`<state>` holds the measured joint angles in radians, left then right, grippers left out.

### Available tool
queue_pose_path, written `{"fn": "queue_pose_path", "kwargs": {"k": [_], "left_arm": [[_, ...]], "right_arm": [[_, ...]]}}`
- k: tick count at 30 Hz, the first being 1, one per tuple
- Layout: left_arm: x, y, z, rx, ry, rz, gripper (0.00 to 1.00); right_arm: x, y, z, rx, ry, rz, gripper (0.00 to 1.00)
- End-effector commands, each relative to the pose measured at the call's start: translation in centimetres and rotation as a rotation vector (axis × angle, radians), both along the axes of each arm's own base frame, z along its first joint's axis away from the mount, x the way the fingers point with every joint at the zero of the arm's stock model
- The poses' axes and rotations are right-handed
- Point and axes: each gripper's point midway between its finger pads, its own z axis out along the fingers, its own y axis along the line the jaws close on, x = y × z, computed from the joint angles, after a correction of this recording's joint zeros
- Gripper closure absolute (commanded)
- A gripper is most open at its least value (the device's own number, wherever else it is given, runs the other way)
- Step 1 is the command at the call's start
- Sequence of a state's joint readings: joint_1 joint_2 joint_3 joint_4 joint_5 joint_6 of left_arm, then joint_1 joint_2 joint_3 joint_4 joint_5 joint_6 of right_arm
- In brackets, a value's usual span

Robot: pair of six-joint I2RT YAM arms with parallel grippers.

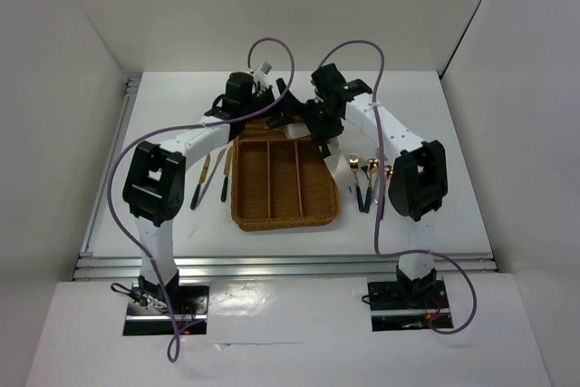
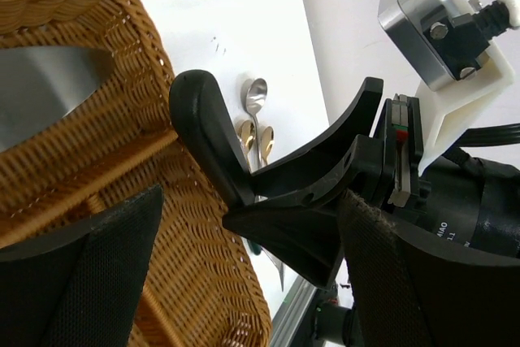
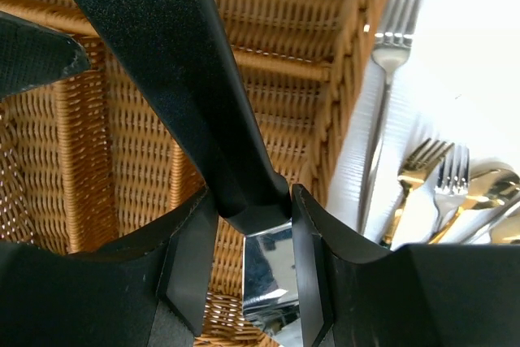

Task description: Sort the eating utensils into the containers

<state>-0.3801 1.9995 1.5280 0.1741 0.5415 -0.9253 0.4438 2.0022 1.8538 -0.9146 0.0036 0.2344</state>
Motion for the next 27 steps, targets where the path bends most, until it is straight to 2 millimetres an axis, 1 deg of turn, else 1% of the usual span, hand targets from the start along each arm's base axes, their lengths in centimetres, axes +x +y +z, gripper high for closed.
{"fn": "queue_pose_path", "kwargs": {"k": [1, 2, 4, 5, 6, 8, 9, 10, 11, 12, 13, 14, 15, 16, 17, 18, 19, 20, 21, 22, 23, 24, 25, 26, 27], "left_arm": [[0.3, 2.3, 0.1, 0.031, 0.004, 0.063, 0.09], [0.1, 2.9, 0.9, 0.029, -0.014, 0.062, 0.09], [-0.1, 3.5, 1.4, 0.041, -0.049, 0.049, 0.1], [-0.6, 3.7, 1.3, 0.067, -0.031, 0.04, 0.1], [-0.3, 3.9, 1.6, 0.09, -0.04, 0.051, 0.1], [-0.5, 4.6, 1.8, 0.138, -0.068, 0.062, 0.1], [-0.7, 4.9, 1.1, 0.163, -0.05, 0.064, 0.1], [-0.3, 5.7, 1.8, 0.187, -0.084, 0.076, 0.1], [0.0, 5.9, 2.0, 0.204, -0.103, 0.079, 0.1], [0.1, 6.3, 2.1, 0.206, -0.111, 0.072, 0.12], [0.8, 7.2, 3.2, 0.161, -0.161, 0.059, 0.14], [-0.6, 6.4, 4.8, 0.046, -0.17, -0.072, 0.14], [-0.5, 6.9, 4.8, -0.01, -0.136, -0.094, 0.14], [-0.1, 7.1, 5.5, -0.063, -0.152, -0.117, 0.14], [0.0, 7.4, 5.7, -0.099, -0.131, -0.133, 0.14], [0.3, 7.7, 5.5, -0.098, -0.135, -0.141, 0.14], [1.0, 7.8, 5.6, -0.082, -0.153, -0.126, 0.14], [1.1, 7.5, 5.6, -0.062, -0.166, -0.124, 0.12], [1.3, 7.6, 5.2, -0.056, -0.15, -0.112, 0.12], [1.4, 7.1, 4.8, -0.056, -0.144, -0.121, 0.12], [1.7, 7.1, 5.3, -0.062, -0.143, -0.106, 0.12], [2.1, 6.7, 4.6, -0.056, -0.125, -0.087, 0.12], [2.0, 6.0, 4.6, -0.048, -0.12, -0.083, 0.12], [2.2, 6.2, 4.2, -0.037, -0.107, -0.059, 0.12], [2.6, 5.8, 3.6, -0.021, -0.101, -0.034, 0.12]], "right_arm": [[1.0, 2.2, 4.5, 0.067, -0.121, 0.033, 1.0], [1.3, 2.3, 4.3, 0.067, -0.121, 0.033, 1.0], [1.4, 2.0, 4.3, 0.052, -0.113, 0.012, 1.0], [1.7, 1.5, 3.7, 0.043, -0.097, 0.0, 1.0], [1.5, 1.5, 3.6, 0.044, -0.086, -0.01, 1.0], [1.8, 1.2, 4.0, 0.058, -0.089, -0.015, 1.0], [2.0, 1.1, 3.8, 0.071, -0.087, -0.016, 1.0], [1.8, 1.4, 4.2, 0.09, -0.093, -0.006, 1.0], [2.1, 1.4, 4.4, 0.124, -0.09, 0.0, 1.0], [2.0, 1.0, 4.5, 0.14, -0.082, -0.002, 1.0], [1.8, 1.1, 4.6, 0.153, -0.084, 0.005, 1.0], [1.9, 1.1, 4.4, 0.171, -0.079, 0.008, 1.0], [1.7, 1.0, 4.6, 0.168, -0.085, 0.016, 1.0], [1.6, 1.2, 4.7, 0.178, -0.08, 0.024, 1.0], [1.5, 1.3, 4.9, 0.189, -0.085, 0.029, 1.0], [1.5, 1.3, 4.9, 0.189, -0.085, 0.029, 1.0], [1.3, 1.5, 5.4, 0.201, -0.089, 0.037, 1.0], [1.2, 1.4, 5.0, 0.198, -0.081, 0.036, 1.0], [1.0, 1.8, 5.0, 0.198, -0.08, 0.045, 1.0], [0.7, 2.3, 5.0, 0.199, -0.079, 0.056, 1.0], [0.8, 2.1, 5.0, 0.191, -0.083, 0.05, 1.0], [0.8, 2.6, 5.4, 0.195, -0.092, 0.06, 1.0], [0.9, 2.4, 5.4, 0.186, -0.096, 0.053, 1.0], [0.7, 2.8, 4.9, 0.183, -0.087, 0.062, 1.0], [0.9, 3.0, 5.4, 0.192, -0.095, 0.055, 1.0]]}}
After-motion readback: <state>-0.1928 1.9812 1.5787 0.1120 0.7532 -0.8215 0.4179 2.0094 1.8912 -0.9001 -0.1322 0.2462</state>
